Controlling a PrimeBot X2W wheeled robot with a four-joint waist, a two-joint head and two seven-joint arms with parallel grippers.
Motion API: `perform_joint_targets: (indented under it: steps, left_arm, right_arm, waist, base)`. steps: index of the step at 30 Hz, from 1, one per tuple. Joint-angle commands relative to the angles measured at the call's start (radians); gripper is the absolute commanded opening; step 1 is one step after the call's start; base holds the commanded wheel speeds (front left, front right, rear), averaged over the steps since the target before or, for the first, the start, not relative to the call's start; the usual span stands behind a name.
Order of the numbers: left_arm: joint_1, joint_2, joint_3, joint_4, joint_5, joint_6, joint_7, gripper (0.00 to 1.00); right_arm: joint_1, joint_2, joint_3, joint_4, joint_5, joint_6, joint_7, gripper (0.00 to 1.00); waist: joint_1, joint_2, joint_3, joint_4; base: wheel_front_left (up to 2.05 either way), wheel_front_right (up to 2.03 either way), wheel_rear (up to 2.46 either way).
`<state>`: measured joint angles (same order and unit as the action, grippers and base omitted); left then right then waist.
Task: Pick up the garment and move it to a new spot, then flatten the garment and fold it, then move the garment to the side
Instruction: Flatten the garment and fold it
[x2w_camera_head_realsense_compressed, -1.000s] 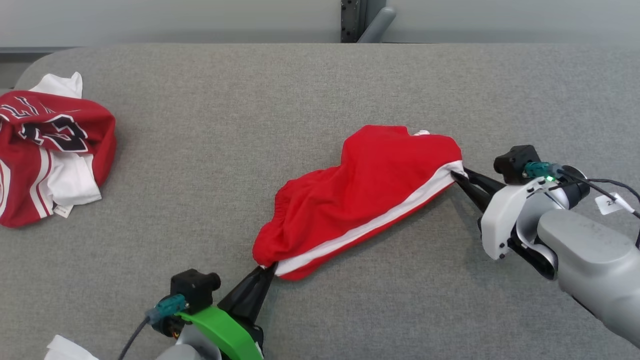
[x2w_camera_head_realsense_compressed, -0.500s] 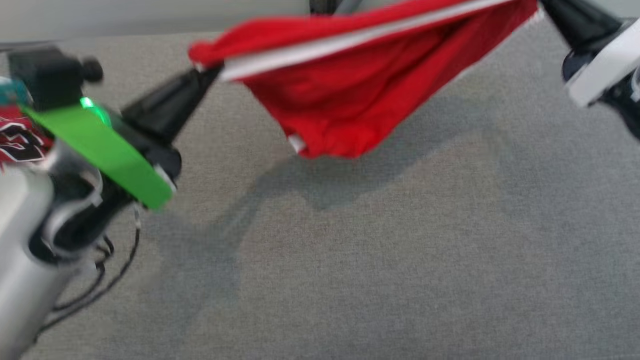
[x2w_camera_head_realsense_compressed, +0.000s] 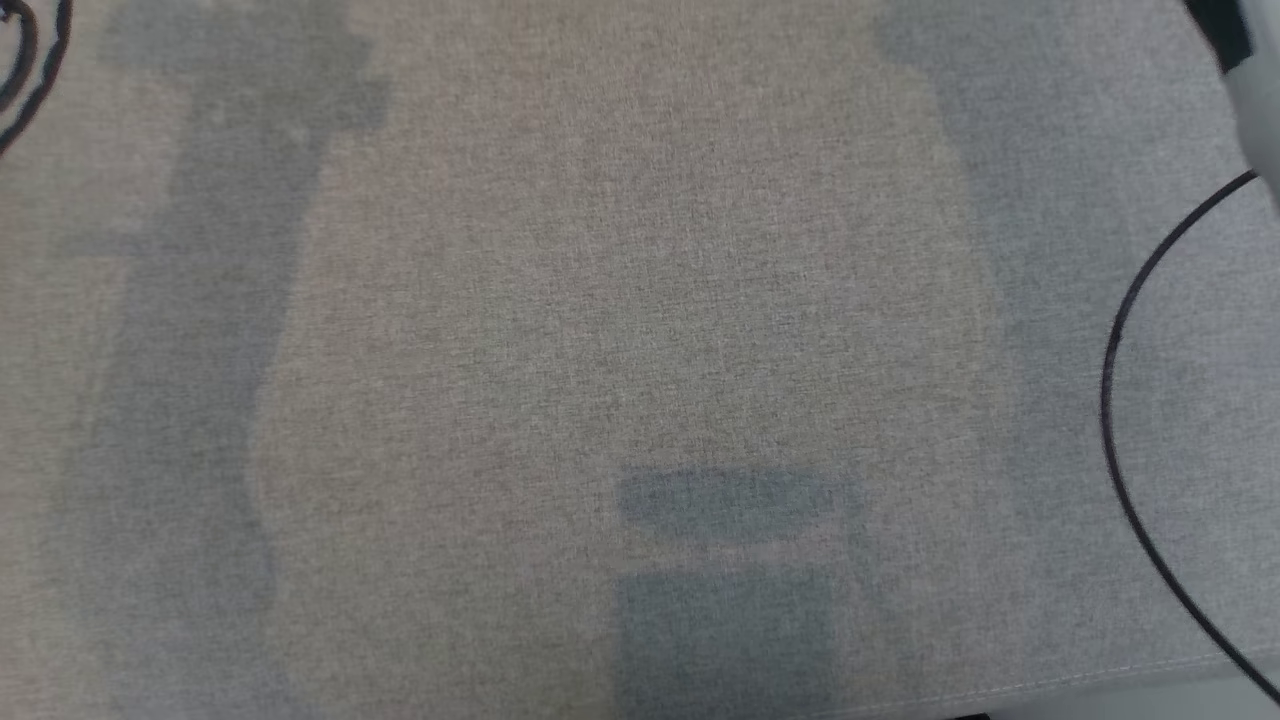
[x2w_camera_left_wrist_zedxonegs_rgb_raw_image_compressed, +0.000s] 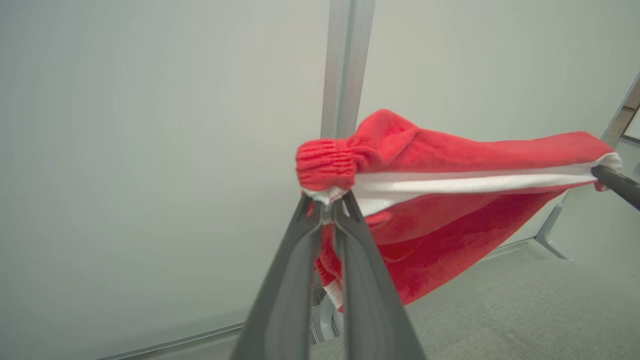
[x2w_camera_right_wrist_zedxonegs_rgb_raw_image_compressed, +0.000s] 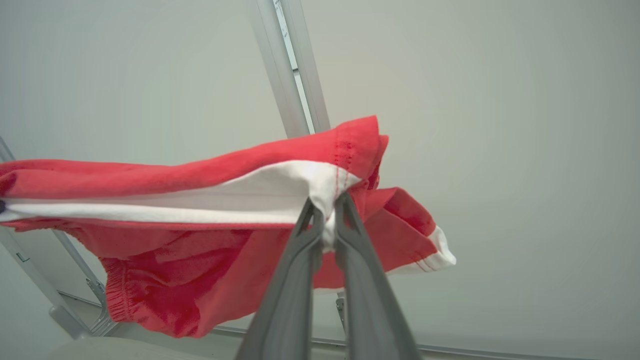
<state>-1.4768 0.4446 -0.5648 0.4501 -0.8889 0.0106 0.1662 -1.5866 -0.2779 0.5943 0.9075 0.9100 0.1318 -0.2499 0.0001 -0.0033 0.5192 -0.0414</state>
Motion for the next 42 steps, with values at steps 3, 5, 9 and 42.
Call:
perform_joint_targets:
  steps: [3,5,9,42]
  left_arm:
    - [0.025,-0.035,-0.034,0.123,0.046,-0.044,-0.093,0.00]
    - [0.065,-0.056,-0.058,0.187,0.057,-0.073,-0.147,0.00]
    - [0.167,-0.081,-0.093,0.277,0.041,-0.117,-0.227,0.00]
    - [0.933,0.159,-0.306,-0.356,-0.144,0.051,-0.379,0.00]
  right_arm:
    - [0.051,0.068,0.004,0.035,-0.049,-0.002,-0.015,0.00]
    - [0.103,0.087,0.016,0.015,-0.072,-0.002,-0.015,0.00]
    - [0.247,0.097,0.078,-0.043,-0.103,-0.001,-0.016,0.00]
    - [0.861,-0.270,0.257,-0.496,-0.068,-0.001,-0.016,0.00]
  waist:
    - [-0.0001,0.0033,0.139,-0.066]
    - [-0.0001,0.0033,0.149,-0.066]
    - [-0.0001,0.0033,0.157,-0.061]
    - [-0.0001,0.0033,-0.221,-0.006]
  base:
    - [0.00,0.00,0.00]
    - [0.00,0.00,0.00]
    - [0.00,0.00,0.00]
    - [0.00,0.00,0.00]
